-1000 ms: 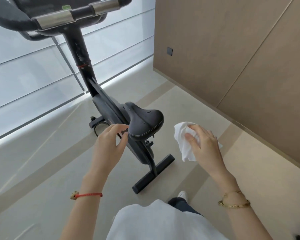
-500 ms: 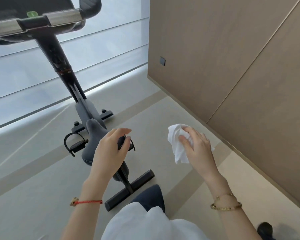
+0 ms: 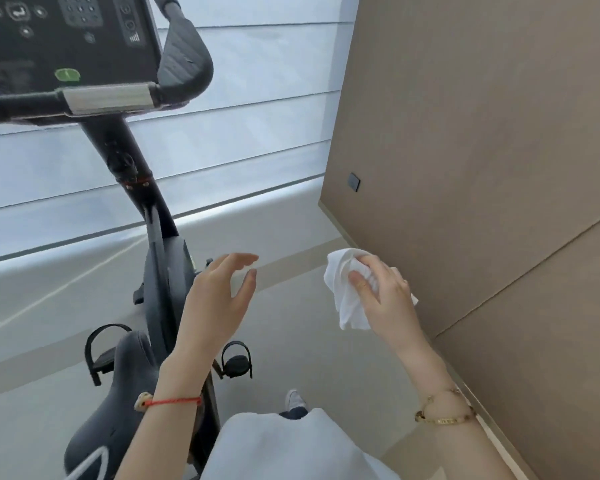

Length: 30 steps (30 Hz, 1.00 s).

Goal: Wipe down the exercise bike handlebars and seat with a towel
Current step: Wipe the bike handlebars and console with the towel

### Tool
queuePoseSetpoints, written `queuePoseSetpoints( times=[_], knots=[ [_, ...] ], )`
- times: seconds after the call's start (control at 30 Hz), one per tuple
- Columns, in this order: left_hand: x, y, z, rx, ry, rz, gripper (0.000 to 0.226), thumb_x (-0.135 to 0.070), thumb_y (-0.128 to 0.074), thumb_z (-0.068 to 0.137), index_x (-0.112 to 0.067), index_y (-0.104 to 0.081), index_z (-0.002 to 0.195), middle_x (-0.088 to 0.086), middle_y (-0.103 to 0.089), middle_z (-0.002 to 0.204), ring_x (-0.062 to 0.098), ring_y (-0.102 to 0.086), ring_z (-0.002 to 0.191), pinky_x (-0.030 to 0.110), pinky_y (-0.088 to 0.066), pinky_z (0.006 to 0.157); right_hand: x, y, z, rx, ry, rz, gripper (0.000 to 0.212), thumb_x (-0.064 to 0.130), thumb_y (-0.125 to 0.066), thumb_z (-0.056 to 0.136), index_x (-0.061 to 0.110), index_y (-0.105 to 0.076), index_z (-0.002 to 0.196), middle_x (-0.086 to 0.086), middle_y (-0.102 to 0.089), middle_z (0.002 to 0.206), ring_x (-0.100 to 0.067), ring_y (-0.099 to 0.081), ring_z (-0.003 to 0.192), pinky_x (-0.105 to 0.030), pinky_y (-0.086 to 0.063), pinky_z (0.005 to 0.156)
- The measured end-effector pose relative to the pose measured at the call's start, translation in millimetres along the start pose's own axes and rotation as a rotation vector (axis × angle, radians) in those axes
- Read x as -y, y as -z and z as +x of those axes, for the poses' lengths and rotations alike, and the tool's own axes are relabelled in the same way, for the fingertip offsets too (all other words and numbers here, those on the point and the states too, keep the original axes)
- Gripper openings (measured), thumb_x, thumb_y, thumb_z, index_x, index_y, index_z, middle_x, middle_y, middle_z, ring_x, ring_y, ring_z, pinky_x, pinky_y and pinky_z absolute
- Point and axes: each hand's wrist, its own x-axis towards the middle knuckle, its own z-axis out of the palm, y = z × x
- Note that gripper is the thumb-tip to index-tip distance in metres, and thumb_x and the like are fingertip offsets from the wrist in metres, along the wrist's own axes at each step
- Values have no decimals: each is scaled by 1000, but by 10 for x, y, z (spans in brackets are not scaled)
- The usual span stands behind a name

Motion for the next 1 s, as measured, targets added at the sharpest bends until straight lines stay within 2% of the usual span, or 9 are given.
queuePoseSetpoints(
  times=[0.1, 0.2, 0.3, 0.47, 0.57, 0.67, 0.83, 0.93, 1.0],
  knots=[
    [-59, -15, 576, -103, 24, 36, 23, -23, -56, 95, -24, -64, 117, -11, -65, 113, 2, -59, 93, 12, -44, 83, 38, -10, 770, 36, 85, 28, 28, 50, -40, 99, 35, -54, 117, 23, -57, 107, -11, -46, 100, -23, -32, 85],
    [-68, 113, 1078, -199, 35, 54, 24, -21, -57, 95, -22, -64, 118, -10, -66, 114, 5, -61, 102, 20, -48, 90, 190, -74, 1442, 81, 177, 83, 25, 43, -45, 101, 31, -55, 121, 19, -58, 111, -9, -45, 102, -24, -33, 87],
    [-71, 354, 1513, -339, 4, 114, 25, -18, -59, 94, -19, -64, 118, -9, -67, 113, 5, -61, 104, 29, -51, 95, 442, -169, 2056, 104, 259, 163, 28, 36, -49, 100, 28, -57, 126, 25, -53, 104, -8, -46, 102, -24, -36, 88],
    [-144, 827, 2170, -558, -54, 245, 24, -21, -56, 95, -15, -66, 117, -4, -69, 108, 5, -62, 94, 13, -48, 86, 1025, -320, 3087, 89, 437, 288, 27, 37, -49, 101, 28, -57, 125, 25, -53, 97, -9, -50, 96, -14, -38, 79],
    [-215, 1069, 2527, -670, -69, 280, 23, -22, -54, 96, -14, -67, 113, -4, -69, 108, 8, -64, 93, 19, -51, 84, 1456, -348, 3666, 8, 549, 379, 32, 36, -48, 96, 22, -58, 123, 21, -57, 99, -15, -52, 97, -25, -41, 81],
    [-200, 1203, 2912, -718, -86, 348, 22, -21, -54, 95, -15, -66, 113, -5, -69, 107, 8, -63, 95, 21, -52, 85, 1896, -415, 4254, -55, 591, 479, 29, 34, -49, 99, 21, -57, 123, 8, -61, 103, -23, -55, 98, -36, -45, 83],
    [95, 1201, 3416, -706, 5, 453, 20, -22, -55, 95, -17, -67, 111, -4, -69, 106, 11, -64, 93, 29, -55, 83, 2639, -672, 5213, -99, 525, 657, 33, 31, -49, 100, 11, -58, 124, 1, -63, 102, -23, -57, 94, -35, -48, 87],
    [308, 1178, 3579, -707, 68, 483, 19, -21, -56, 95, -17, -68, 109, -3, -70, 107, 13, -65, 98, 29, -54, 88, 2998, -885, 5740, -142, 513, 713, 44, 35, -45, 97, 11, -53, 133, -5, -64, 121, -30, -56, 111, -37, -43, 98],
    [398, 1155, 3647, -723, 132, 503, 19, -22, -57, 95, -18, -69, 110, -4, -71, 108, 13, -65, 100, 24, -52, 87, 3163, -1061, 5997, -164, 567, 700, 47, 31, -44, 99, 12, -43, 142, -8, -55, 136, -33, -49, 120, -37, -35, 105]
  ],
)
